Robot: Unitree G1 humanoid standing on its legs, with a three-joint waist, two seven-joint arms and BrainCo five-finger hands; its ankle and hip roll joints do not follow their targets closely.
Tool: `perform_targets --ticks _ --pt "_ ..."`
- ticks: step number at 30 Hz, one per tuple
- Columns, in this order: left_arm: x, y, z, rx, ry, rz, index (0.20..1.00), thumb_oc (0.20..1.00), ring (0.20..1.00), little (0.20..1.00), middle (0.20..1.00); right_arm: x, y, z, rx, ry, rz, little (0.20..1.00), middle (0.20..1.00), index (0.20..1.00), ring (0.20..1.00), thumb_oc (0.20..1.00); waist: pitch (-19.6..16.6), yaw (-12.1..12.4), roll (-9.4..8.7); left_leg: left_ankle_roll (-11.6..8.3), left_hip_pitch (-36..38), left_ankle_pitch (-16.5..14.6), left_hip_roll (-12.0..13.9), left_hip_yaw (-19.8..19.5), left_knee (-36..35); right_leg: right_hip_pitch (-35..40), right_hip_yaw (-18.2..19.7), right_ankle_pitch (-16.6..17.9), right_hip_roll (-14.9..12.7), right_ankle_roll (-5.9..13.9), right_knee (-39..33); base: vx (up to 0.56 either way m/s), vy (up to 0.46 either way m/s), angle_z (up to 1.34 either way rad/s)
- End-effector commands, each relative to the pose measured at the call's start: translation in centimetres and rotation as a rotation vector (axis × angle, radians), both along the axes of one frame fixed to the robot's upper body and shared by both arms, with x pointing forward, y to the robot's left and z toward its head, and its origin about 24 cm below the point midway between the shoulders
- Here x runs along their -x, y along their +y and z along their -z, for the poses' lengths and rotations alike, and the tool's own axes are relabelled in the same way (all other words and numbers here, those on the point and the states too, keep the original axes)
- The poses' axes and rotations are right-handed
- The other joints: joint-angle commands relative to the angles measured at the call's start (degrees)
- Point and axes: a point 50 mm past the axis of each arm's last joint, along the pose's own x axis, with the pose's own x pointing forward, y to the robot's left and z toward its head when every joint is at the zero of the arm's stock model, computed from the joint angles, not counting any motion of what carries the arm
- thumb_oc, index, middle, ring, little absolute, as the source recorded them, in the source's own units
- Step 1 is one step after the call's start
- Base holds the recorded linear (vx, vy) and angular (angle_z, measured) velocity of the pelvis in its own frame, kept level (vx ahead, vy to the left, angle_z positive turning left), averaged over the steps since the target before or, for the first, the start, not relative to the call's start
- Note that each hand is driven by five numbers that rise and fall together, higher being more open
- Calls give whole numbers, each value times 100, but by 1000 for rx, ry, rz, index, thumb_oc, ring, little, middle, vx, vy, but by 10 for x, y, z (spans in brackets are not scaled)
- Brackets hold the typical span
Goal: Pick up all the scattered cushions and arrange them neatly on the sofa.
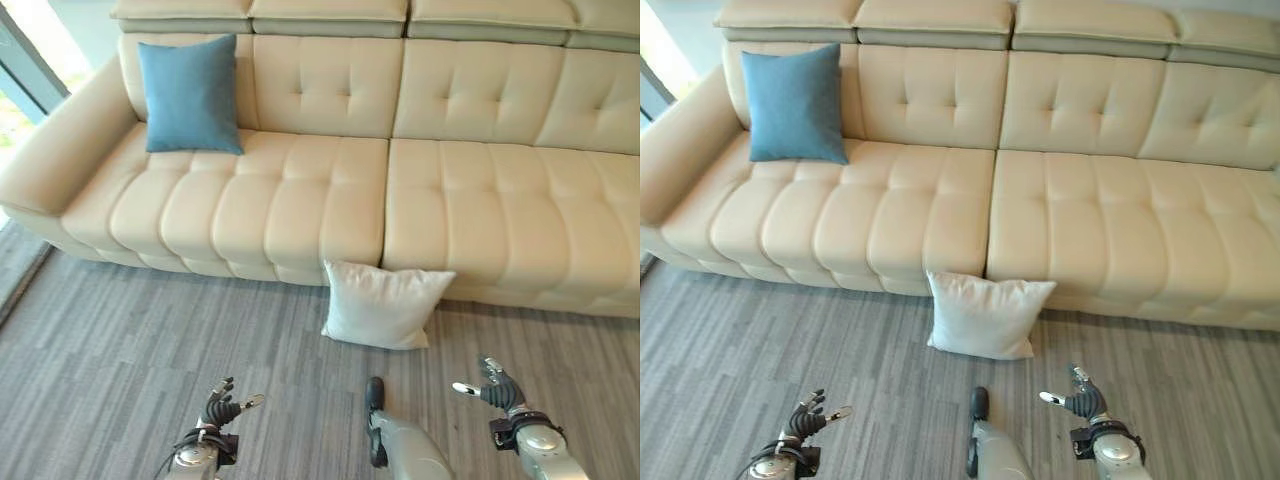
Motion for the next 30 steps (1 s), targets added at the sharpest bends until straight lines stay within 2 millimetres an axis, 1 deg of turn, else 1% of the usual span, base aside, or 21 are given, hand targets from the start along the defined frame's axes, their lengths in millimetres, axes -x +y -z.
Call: perform_targets --ticks 1,2,3,5,6,7,8,9,10,11,15,18,19,20,23,25,28,29,30 --pt "-9 16 -14 -70 -58 53 1000 1000 1000 1000 1000 -12 -12 -22 50 -95 -8 1000 1000 1000 1000 1000 119 -94 -296 13 204 380 644 -58 -1294 185 241 -563 -240 678 122 299 -173 -27" --pt "-12 13 -13 -57 -57 60 1000 1000 1000 1000 1000 -13 -15 -22 52 -93 0 1000 1000 1000 1000 1000 167 -54 -329 63 -102 106 561 59 -1409 322 260 -616 -260 704 68 291 -119 -33" --pt "-13 10 -13 -47 -62 66 1000 1000 1000 1000 1000 -14 -15 -22 51 -94 0 1000 1000 1000 1000 1000 167 -45 -359 93 -221 30 527 195 -1529 389 280 -611 -303 739 25 253 -48 -11" --pt "-16 7 -13 -47 -66 81 1000 1000 1000 1000 1000 -14 -17 -23 53 -98 13 1000 1000 1000 1000 1000 239 -8 -356 141 -413 -355 448 379 -2149 495 288 -660 -354 829 -34 196 41 -19" --pt "-16 7 -14 -50 -67 86 1000 1000 1000 1000 1000 -15 -18 -24 56 -102 18 1000 1000 1000 1000 1000 254 14 -366 161 -504 -406 326 383 -2615 526 301 -663 -376 880 -75 182 68 -35" --pt "-16 7 -14 -51 -69 87 1000 1000 1000 1000 1000 -15 -18 -23 58 -102 26 1000 1000 1000 1000 1000 286 62 -353 144 -659 -393 268 362 -2944 627 316 -682 -353 911 -150 174 76 -29" --pt "-16 8 -14 -60 -67 83 1000 1000 1000 1000 1000 -14 -19 -21 62 -94 36 1000 1000 1000 1000 1000 297 112 -330 122 -798 -238 227 335 -3294 746 321 -702 -320 945 -220 288 205 7" --pt "-7 11 -10 -65 -39 76 1000 1000 1000 1000 1000 -11 -16 -16 53 -69 32 1000 1000 1000 1000 1000 252 180 -214 146 -488 -132 116 47 -3902 743 432 -762 -225 1043 -84 284 253 13" --pt "-4 13 -9 -66 -31 70 1000 1000 1000 1000 1000 -12 -13 -15 51 -68 20 1000 1000 1000 1000 1000 256 206 -204 171 -443 -112 65 -24 -3968 694 467 -766 -226 1052 59 264 265 -14" --pt "-2 16 -9 -70 -24 63 1000 1000 1000 1000 1000 -13 -7 -13 37 -65 7 1000 1000 1000 1000 1000 246 233 -242 215 -376 -95 44 -25 -4091 626 530 -733 -242 1072 176 128 149 -85" --pt "-5 32 -16 -114 -34 45 1000 1000 1000 1000 1000 -19 8 -11 8 -73 -32 1000 1000 1000 1000 1000 215 347 -345 366 -190 -151 73 164 -4227 483 652 -720 -333 1210 386 76 82 -69" --pt "-9 38 -22 -130 -58 32 1000 1000 1000 1000 1000 -21 13 -11 -2 -76 -43 1000 1000 1000 1000 1000 206 391 -386 426 -110 -221 98 176 -4219 458 746 -721 -388 1278 552 56 -14 -15" --pt "-10 39 -23 -133 -62 29 1000 1000 1000 1000 1000 -22 14 -10 -5 -73 -43 1000 1000 1000 1000 1000 209 388 -382 433 -79 -236 105 152 -4243 426 815 -654 -423 1318 592 36 -54 -9" --pt "-11 40 -24 -140 -64 28 1000 1000 1000 1000 1000 -22 15 -10 -8 -75 -43 1000 1000 1000 1000 1000 213 391 -375 434 -55 -252 130 159 -4249 405 842 -611 -469 1332 590 31 -103 -5" --pt "-12 42 -25 -151 -69 27 1000 1000 1000 1000 1000 -26 19 -11 -16 -85 -50 1000 1000 1000 1000 1000 224 399 -303 387 50 -294 320 182 -4314 241 696 -403 -840 1370 381 44 -155 -2" --pt "-12 41 -24 -146 -67 27 1000 1000 1000 1000 1000 -27 20 -10 -14 -78 -57 1000 1000 1000 1000 1000 232 363 -269 353 142 -328 359 105 -4337 114 747 -252 -1041 1426 177 90 -182 -2" --pt "-10 40 -22 -150 -59 31 1000 1000 1000 1000 1000 -28 22 -10 -15 -76 -66 1000 1000 1000 1000 1000 254 320 -276 274 267 -374 427 -18 -4305 36 893 -13 -1217 1520 78 79 -263 12" --pt "-10 41 -22 -153 -58 26 1000 1000 1000 1000 1000 -29 23 -11 -17 -80 -73 1000 1000 1000 1000 1000 255 325 -298 232 298 -380 462 -39 -4303 52 888 19 -1247 1536 90 64 -316 22" --pt "-9 42 -22 -155 -54 23 1000 1000 1000 1000 1000 -29 23 -11 -19 -79 -77 1000 1000 1000 1000 1000 217 340 -322 197 325 -384 489 -34 -4330 127 846 -28 -1263 1549 43 70 -344 24"
